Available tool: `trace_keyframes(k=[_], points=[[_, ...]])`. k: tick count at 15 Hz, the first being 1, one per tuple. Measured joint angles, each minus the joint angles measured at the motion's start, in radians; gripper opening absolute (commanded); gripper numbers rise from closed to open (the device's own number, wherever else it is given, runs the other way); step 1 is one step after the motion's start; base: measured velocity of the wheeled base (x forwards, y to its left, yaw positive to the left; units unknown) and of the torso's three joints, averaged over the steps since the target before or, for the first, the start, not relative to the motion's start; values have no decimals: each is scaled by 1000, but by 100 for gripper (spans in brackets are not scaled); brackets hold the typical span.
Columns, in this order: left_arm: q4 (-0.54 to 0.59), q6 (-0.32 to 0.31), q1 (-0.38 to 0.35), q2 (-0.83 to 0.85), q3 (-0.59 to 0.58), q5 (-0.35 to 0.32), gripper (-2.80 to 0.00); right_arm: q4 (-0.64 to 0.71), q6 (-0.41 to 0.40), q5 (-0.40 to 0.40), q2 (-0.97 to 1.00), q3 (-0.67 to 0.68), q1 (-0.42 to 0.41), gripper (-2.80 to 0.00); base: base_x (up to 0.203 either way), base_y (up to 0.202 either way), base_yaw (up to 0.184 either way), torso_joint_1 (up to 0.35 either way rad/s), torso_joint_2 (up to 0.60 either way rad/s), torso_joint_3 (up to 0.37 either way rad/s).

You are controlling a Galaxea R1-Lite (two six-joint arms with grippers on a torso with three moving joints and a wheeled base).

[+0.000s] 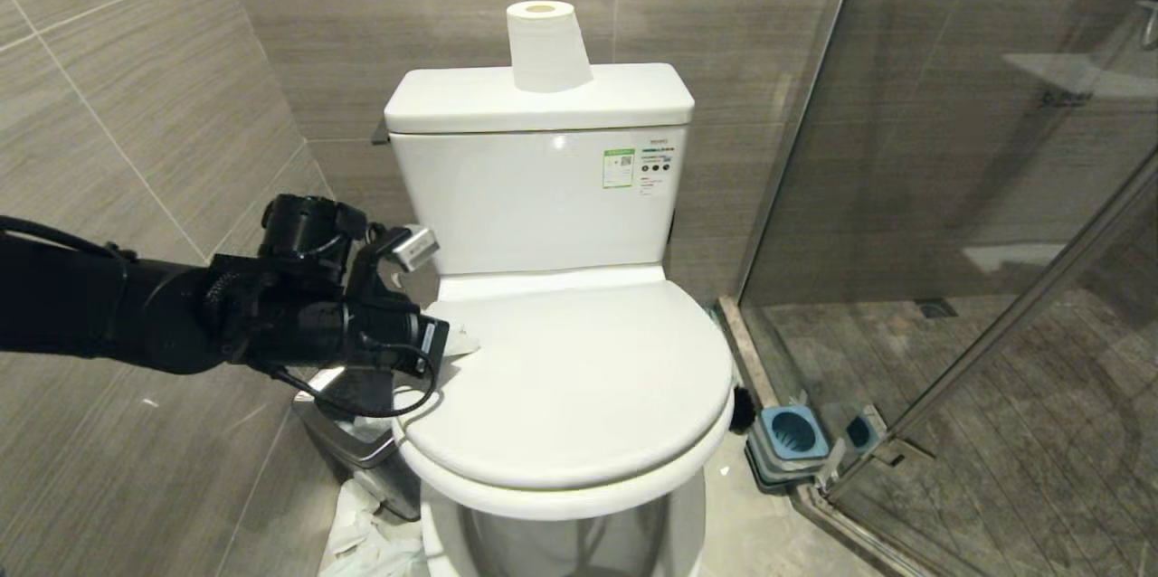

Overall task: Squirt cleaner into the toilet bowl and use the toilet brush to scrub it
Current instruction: Close the toilet lid

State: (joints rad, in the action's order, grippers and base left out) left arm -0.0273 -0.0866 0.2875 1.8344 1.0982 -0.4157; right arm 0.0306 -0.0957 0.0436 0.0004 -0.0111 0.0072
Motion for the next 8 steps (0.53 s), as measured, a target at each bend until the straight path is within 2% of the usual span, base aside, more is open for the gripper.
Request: trace_keyframes(k=[5,8], points=[[-13,12,-8,92,-71,14,-280,0,1,0,0,0,0,-280,0,0,0,0,0,0],[-125,16,-20,153,-116,54,-280,0,1,1,0,0,0,-280,0,0,0,0,0,0]])
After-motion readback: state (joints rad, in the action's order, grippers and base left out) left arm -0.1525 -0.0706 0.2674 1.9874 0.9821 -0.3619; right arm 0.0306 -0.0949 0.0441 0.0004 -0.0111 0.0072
